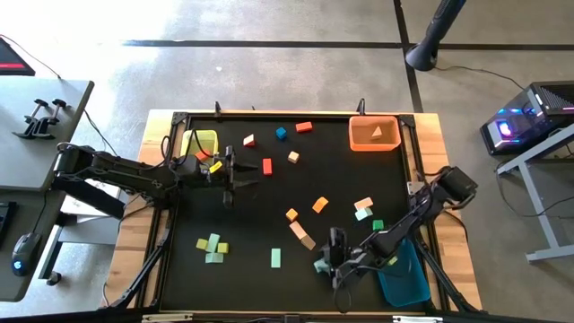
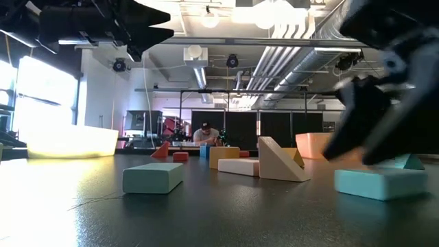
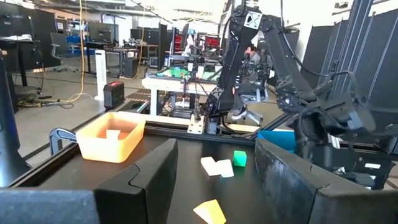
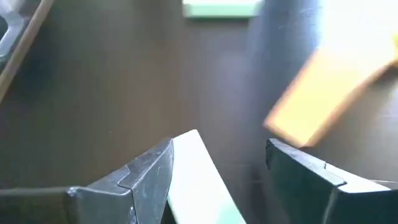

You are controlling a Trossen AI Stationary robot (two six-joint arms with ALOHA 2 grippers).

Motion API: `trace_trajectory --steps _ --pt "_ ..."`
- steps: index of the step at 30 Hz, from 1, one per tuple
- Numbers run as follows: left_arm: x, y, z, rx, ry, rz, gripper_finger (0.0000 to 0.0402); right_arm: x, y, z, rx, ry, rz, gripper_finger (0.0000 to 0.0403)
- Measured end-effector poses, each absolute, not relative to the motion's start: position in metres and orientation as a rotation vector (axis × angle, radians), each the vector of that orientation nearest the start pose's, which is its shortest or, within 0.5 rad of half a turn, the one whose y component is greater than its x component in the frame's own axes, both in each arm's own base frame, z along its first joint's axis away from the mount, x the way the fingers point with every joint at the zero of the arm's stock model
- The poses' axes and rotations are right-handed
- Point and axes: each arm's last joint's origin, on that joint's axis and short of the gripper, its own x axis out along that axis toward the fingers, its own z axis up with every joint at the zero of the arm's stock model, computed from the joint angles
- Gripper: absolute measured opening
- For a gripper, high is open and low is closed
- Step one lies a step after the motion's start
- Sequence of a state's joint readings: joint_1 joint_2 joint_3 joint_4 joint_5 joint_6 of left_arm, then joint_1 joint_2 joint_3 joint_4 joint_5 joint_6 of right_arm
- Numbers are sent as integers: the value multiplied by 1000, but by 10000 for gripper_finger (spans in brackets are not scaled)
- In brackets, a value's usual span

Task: Sort blocks by size
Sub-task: Put the light blue rectangular block into the yellow bin

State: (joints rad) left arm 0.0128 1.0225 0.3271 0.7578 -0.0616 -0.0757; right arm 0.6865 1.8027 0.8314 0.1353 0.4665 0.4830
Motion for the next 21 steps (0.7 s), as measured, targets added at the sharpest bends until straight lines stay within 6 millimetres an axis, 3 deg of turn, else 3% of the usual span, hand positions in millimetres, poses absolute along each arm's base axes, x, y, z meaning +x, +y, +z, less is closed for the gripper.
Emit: trace_trajectory --steps 4,13,21 --pt "205 4 224 -77 -63 72 202 262 202 140 52 696 51 247" --pt "205 4 224 -77 -61 73 202 261 192 107 -84 806 49 247" --pt "205 4 223 -73 -60 72 202 258 176 87 36 816 77 229"
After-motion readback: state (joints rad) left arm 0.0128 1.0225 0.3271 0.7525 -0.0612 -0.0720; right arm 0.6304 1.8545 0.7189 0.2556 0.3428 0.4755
